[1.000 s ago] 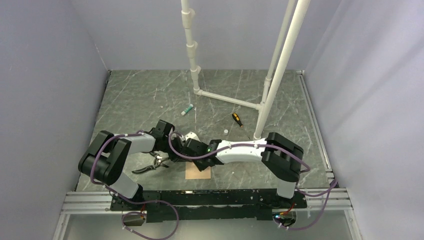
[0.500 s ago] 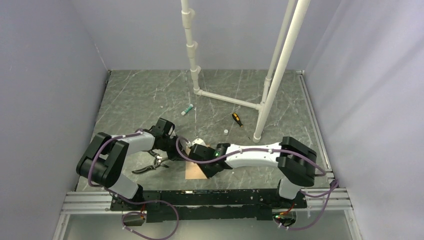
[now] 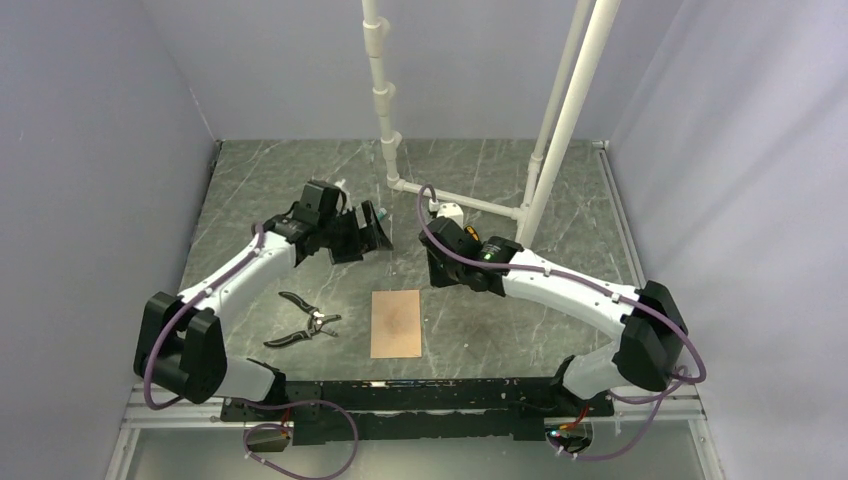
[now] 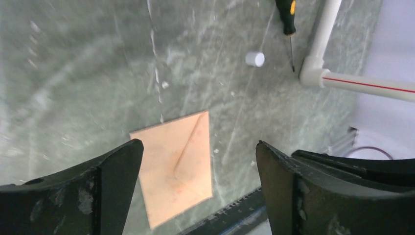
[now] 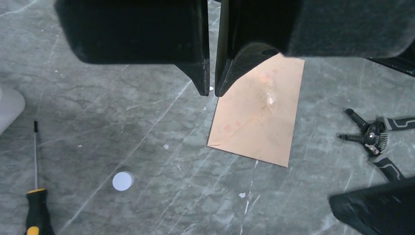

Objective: Place the letter into the envelope and seal it

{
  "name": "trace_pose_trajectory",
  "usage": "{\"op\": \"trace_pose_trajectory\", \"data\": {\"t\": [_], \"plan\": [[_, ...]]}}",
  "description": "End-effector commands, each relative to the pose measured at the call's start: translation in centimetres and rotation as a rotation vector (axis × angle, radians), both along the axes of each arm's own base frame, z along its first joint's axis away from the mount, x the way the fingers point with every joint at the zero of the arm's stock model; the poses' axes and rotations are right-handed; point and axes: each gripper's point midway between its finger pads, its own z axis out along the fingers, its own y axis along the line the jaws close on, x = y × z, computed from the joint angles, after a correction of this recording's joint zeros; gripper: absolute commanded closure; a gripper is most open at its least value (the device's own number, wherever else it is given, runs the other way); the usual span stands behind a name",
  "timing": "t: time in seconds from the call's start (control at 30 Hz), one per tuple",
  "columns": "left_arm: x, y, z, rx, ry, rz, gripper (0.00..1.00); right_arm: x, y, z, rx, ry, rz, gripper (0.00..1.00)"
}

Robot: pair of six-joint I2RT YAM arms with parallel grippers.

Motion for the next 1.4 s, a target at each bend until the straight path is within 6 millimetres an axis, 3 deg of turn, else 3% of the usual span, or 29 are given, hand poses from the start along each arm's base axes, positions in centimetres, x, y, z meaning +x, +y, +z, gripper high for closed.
{"op": "trace_pose_trajectory", "data": {"t": [0.0,0.23,0.37,0.4,0.63,0.77,0.97,1.13,1.33,1.37], "plan": [[3.2,2.4,1.9,0.200,-0.194,-0.036,0.07,1.8,0.6,2.6,0.056,-0.065,-0.034,0.84],[9.5,4.2,0.7,0.458,-0.269,-0.112,0.12,3.4,-0.7,3.1,0.063,-0.087,-0.077,0.76],[13.0,4.3,-2.4,0.517,-0.211,-0.169,0.23,4.6,-1.4,3.1,0.060,-0.090,-0.092,0.75],[13.6,4.3,-4.2,0.534,-0.172,-0.193,0.25,5.0,-1.6,3.2,0.060,-0.092,-0.092,0.75],[17.7,3.0,-7.5,0.575,-0.164,-0.336,0.23,7.6,-2.6,3.0,0.046,-0.098,-0.099,0.75],[18.6,2.5,-9.2,0.576,-0.141,-0.360,0.27,8.9,-3.0,2.7,0.045,-0.089,-0.102,0.76],[18.7,2.5,-11.2,0.580,-0.109,-0.351,0.50,10.3,-3.4,2.4,0.023,-0.085,-0.095,0.76],[18.0,2.6,-12.7,0.583,-0.053,-0.356,0.63,11.0,-3.5,2.1,0.019,-0.079,-0.091,0.76],[16.3,2.4,-11.6,0.535,-0.022,-0.326,0.97,11.3,-2.9,1.9,0.041,-0.069,-0.088,0.76],[16.0,2.5,-11.2,0.527,-0.019,-0.319,0.97,11.3,-2.6,2.0,0.052,-0.067,-0.087,0.76]]}}
